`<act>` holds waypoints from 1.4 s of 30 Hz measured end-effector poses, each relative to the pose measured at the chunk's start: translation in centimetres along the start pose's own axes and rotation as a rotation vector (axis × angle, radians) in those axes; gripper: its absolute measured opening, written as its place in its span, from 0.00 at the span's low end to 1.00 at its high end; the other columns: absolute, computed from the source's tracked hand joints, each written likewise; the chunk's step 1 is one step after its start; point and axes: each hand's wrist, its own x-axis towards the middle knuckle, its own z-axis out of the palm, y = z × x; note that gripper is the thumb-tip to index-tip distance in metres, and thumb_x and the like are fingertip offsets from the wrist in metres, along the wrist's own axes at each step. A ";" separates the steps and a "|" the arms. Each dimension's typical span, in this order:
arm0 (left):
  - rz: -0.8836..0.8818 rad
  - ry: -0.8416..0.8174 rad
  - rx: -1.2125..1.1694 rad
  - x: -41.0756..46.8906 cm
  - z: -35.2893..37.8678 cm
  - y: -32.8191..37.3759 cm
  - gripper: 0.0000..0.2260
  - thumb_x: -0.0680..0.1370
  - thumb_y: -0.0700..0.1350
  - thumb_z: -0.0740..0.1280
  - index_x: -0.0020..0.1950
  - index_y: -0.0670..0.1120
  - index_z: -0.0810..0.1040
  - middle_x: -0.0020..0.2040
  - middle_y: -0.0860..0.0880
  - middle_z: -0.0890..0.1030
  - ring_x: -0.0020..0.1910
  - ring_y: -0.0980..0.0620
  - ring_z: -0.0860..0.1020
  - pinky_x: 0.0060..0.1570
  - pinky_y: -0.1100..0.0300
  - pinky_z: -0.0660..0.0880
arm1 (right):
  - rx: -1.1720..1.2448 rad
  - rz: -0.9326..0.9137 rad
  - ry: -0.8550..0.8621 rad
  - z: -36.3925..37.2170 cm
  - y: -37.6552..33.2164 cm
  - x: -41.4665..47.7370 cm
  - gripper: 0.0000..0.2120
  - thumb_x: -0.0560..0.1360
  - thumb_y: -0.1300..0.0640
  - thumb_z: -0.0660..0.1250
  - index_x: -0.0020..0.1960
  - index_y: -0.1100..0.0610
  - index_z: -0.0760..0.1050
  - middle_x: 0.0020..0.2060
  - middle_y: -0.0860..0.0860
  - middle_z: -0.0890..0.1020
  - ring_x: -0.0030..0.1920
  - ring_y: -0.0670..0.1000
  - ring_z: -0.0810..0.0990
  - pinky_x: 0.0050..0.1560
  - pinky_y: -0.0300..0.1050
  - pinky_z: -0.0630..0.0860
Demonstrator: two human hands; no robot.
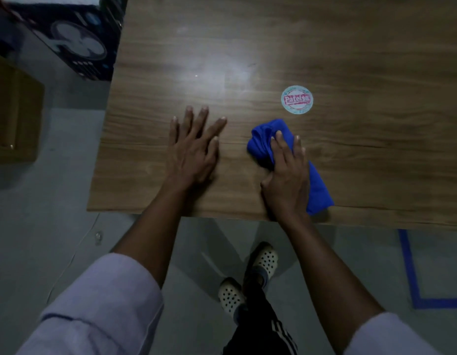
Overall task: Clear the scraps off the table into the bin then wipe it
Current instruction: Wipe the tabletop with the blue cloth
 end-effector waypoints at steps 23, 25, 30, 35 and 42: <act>-0.176 0.120 -0.337 0.7 -0.2 -1.2 0.27 0.83 0.56 0.57 0.79 0.45 0.66 0.81 0.47 0.64 0.81 0.50 0.58 0.80 0.49 0.52 | 0.074 0.022 -0.070 1.8 -3.4 14.5 0.29 0.79 0.58 0.60 0.80 0.55 0.62 0.80 0.49 0.62 0.81 0.60 0.51 0.79 0.52 0.48; -0.228 0.084 -0.322 1.0 -0.4 -0.8 0.29 0.83 0.58 0.53 0.81 0.45 0.64 0.82 0.48 0.62 0.82 0.51 0.56 0.80 0.52 0.50 | 0.108 -0.119 -0.122 3.2 -6.5 14.7 0.28 0.80 0.58 0.61 0.79 0.54 0.63 0.79 0.49 0.63 0.81 0.59 0.51 0.78 0.50 0.46; -0.333 0.036 -0.211 3.4 -0.3 0.6 0.32 0.82 0.56 0.43 0.83 0.43 0.55 0.84 0.46 0.53 0.83 0.49 0.49 0.79 0.53 0.42 | 0.048 -0.248 -0.082 3.3 -3.8 10.4 0.30 0.74 0.59 0.63 0.76 0.55 0.69 0.76 0.50 0.69 0.79 0.60 0.60 0.77 0.53 0.49; -0.309 -0.015 -0.150 6.9 0.5 -0.3 0.31 0.82 0.56 0.42 0.84 0.44 0.49 0.84 0.46 0.47 0.83 0.49 0.44 0.79 0.53 0.37 | -0.161 0.165 -0.014 0.9 2.1 17.5 0.31 0.79 0.57 0.57 0.81 0.56 0.57 0.81 0.49 0.57 0.81 0.62 0.50 0.80 0.57 0.42; -0.318 0.066 -0.563 13.4 0.2 -0.6 0.33 0.82 0.57 0.48 0.82 0.39 0.51 0.83 0.41 0.51 0.83 0.44 0.46 0.78 0.57 0.40 | 0.170 -0.151 -0.112 4.8 -8.8 15.4 0.31 0.74 0.61 0.61 0.77 0.61 0.66 0.77 0.53 0.68 0.80 0.62 0.54 0.80 0.52 0.45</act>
